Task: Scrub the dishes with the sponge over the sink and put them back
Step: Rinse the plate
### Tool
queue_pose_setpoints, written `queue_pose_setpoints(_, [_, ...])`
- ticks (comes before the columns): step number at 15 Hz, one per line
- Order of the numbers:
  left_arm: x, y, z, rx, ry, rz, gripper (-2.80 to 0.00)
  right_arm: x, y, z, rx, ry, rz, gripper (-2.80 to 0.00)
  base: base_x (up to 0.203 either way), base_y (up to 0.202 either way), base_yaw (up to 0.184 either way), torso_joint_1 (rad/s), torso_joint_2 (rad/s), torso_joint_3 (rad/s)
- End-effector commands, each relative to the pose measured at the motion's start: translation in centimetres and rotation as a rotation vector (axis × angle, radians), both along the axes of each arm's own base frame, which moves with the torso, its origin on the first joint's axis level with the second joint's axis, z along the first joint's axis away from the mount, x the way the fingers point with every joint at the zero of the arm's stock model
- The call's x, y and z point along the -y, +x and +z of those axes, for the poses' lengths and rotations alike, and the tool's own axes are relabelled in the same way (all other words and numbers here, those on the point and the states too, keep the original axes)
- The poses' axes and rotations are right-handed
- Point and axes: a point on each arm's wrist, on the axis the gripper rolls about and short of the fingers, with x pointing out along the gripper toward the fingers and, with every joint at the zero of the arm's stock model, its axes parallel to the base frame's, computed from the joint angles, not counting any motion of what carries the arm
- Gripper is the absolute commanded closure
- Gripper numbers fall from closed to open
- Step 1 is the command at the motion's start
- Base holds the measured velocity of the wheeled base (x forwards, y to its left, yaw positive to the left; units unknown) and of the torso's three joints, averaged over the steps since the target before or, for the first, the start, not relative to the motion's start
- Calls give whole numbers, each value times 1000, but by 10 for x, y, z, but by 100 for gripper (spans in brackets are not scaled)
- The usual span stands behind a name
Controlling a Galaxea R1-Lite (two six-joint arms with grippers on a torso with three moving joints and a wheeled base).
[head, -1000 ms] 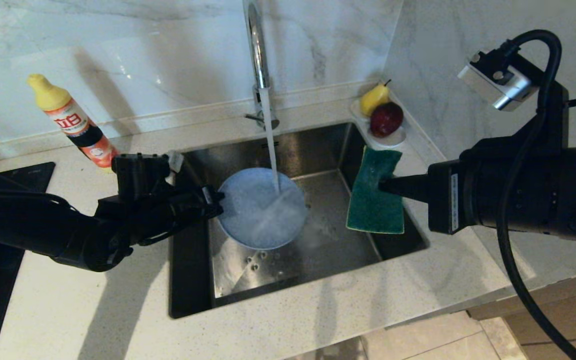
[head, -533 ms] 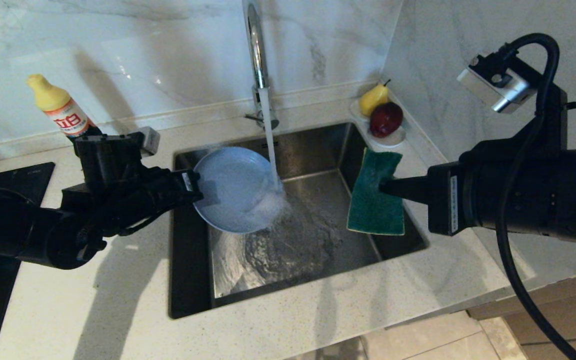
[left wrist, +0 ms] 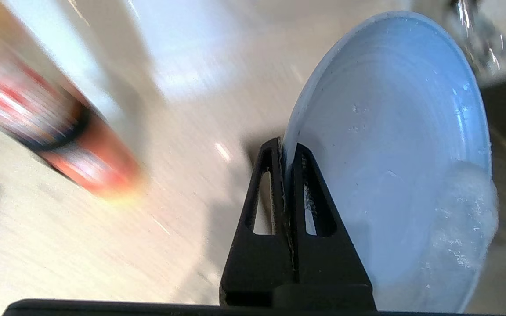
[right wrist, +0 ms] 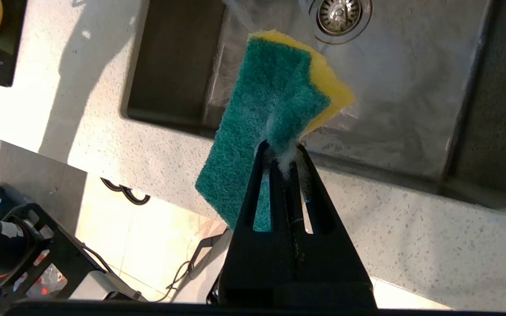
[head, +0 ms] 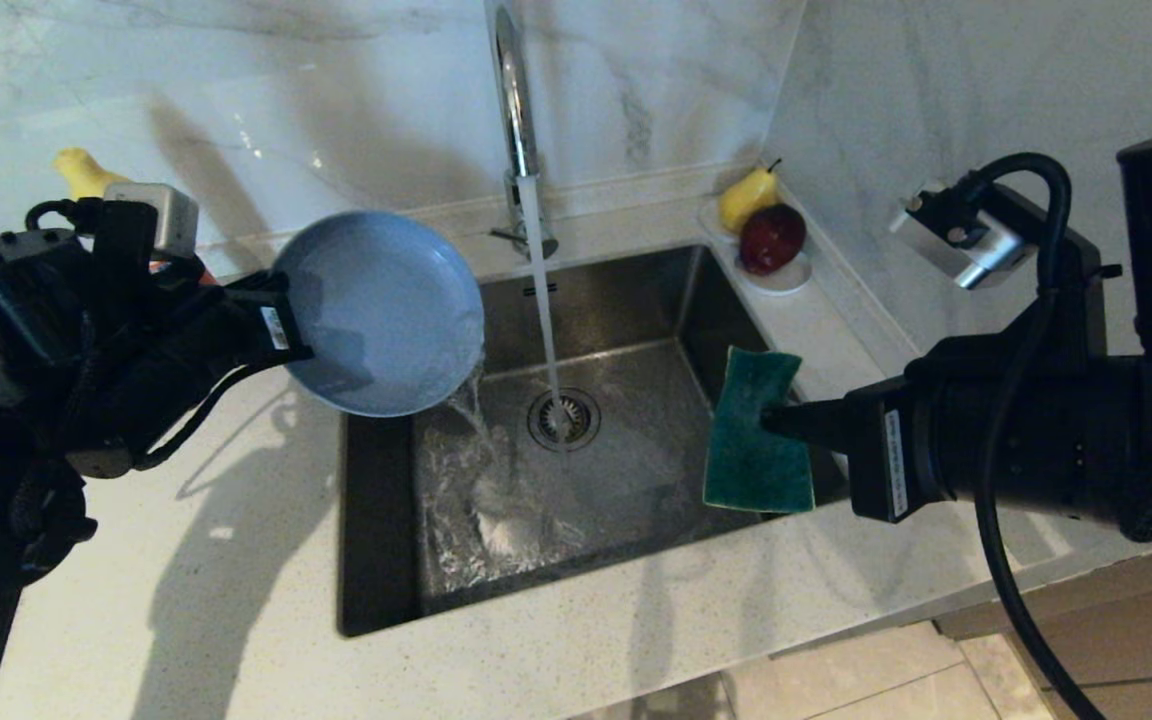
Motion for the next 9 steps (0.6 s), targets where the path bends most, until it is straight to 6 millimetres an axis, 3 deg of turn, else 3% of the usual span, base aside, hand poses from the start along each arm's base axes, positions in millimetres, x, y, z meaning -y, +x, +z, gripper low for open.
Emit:
queue_pose_setpoints(1, [-4, -14, 5, 152, 54, 43, 0, -2, 1, -7, -19, -18, 0, 0, 0, 0, 0, 0, 0, 0])
queue_pose_setpoints(5, [-5, -32, 14, 313, 129, 81, 0, -6, 5, -14, -38, -38, 0, 0, 0, 0, 0, 0, 0, 0])
queue_pose_setpoints(9, [-5, -44, 1, 305, 175, 55, 0, -9, 10, -18, -59, -38, -10, 0, 0, 0, 0, 0, 0, 0])
